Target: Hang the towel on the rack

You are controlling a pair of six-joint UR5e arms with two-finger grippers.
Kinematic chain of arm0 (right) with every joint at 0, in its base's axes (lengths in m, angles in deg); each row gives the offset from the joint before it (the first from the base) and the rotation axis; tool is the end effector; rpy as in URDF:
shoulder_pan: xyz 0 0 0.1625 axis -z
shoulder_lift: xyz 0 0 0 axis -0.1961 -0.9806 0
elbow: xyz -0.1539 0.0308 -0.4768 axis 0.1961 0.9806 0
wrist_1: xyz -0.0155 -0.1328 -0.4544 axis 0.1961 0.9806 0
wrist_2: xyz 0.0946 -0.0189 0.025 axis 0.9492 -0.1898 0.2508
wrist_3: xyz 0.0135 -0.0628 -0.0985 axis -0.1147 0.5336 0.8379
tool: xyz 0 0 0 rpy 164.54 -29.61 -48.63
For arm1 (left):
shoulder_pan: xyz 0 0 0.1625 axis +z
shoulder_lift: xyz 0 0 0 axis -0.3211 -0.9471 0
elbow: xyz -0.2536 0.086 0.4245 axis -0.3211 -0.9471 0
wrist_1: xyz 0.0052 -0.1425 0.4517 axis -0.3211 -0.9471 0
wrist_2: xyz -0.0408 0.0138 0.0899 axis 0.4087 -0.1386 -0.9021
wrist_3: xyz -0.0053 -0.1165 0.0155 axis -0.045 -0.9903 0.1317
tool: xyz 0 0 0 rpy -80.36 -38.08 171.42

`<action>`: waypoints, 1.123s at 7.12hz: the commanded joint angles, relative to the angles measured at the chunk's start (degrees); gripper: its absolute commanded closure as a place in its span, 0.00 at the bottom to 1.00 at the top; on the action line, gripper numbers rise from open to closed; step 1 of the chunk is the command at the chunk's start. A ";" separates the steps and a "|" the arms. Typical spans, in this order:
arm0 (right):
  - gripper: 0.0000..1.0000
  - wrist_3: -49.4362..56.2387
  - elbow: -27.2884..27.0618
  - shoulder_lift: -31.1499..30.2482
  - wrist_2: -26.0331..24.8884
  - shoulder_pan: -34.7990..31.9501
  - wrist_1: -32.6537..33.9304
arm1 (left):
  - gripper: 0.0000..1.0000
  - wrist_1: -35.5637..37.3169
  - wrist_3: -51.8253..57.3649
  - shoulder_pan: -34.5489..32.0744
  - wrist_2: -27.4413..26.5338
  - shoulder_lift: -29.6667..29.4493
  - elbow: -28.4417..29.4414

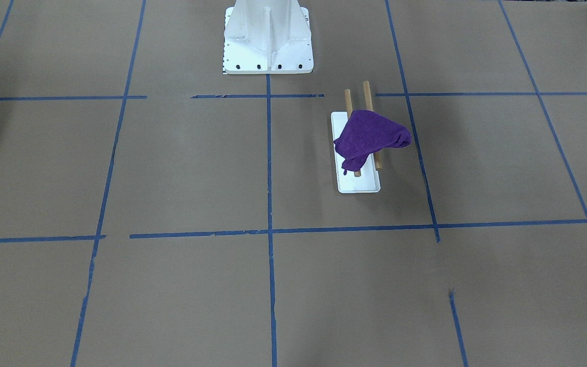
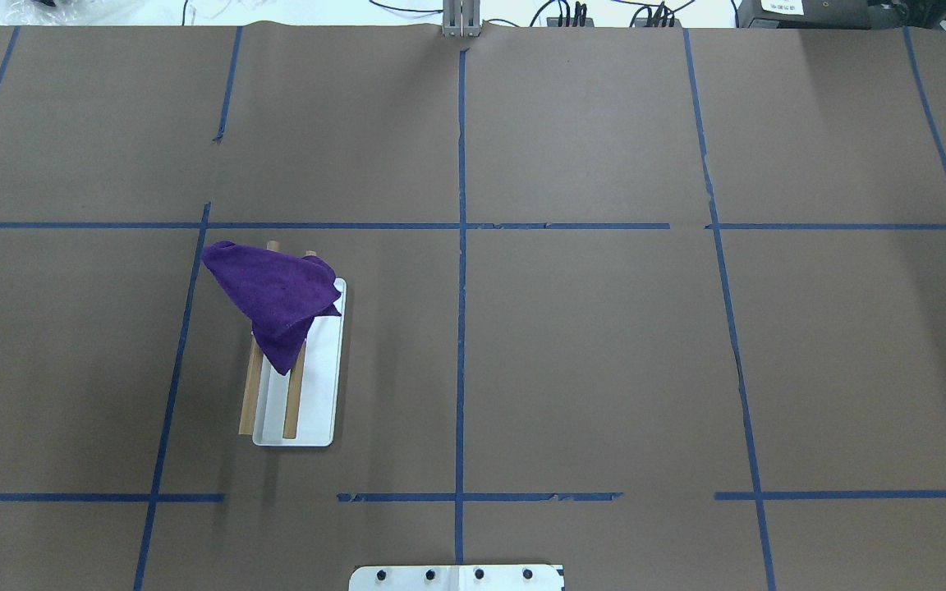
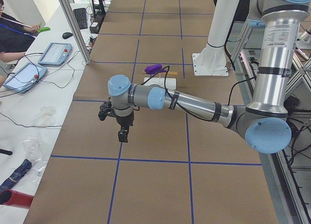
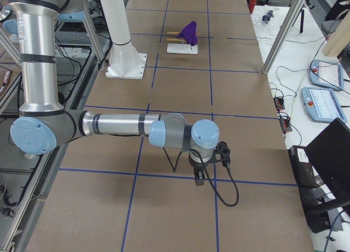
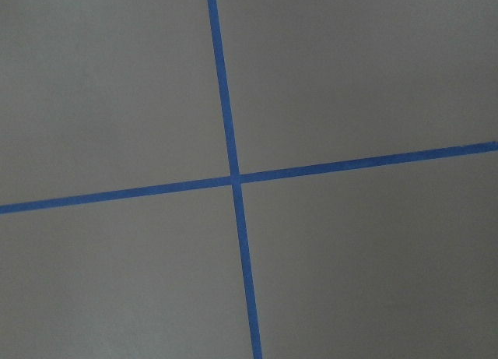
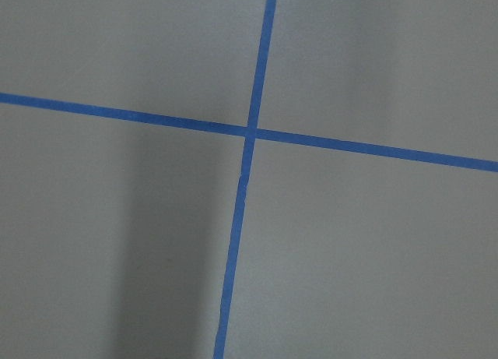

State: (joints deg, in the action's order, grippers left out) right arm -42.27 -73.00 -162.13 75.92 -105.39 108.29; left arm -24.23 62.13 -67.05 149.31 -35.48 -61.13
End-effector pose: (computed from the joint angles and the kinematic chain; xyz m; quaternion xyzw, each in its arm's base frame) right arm 0.0876 -0.5417 0.7336 0.0254 -0.3895 -0.0394 0.9198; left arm -0.0125 -0.5810 0.6398 0.0274 0.3558 0.0439 0.9331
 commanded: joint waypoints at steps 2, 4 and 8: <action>0.00 -3.18 1.44 0.09 0.45 0.13 -2.66 | 0.00 0.08 7.73 -5.71 1.62 0.69 5.01; 0.00 -3.36 2.15 0.09 1.32 0.13 -3.73 | 0.00 -0.10 8.84 -5.72 1.62 0.77 6.79; 0.00 -3.45 1.80 0.00 1.42 0.13 -3.82 | 0.00 -0.10 8.49 -5.72 1.62 0.78 6.97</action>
State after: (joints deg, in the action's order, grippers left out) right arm -45.65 -70.98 -162.10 77.32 -105.26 104.51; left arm -24.32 70.66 -72.76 150.93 -34.67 -54.25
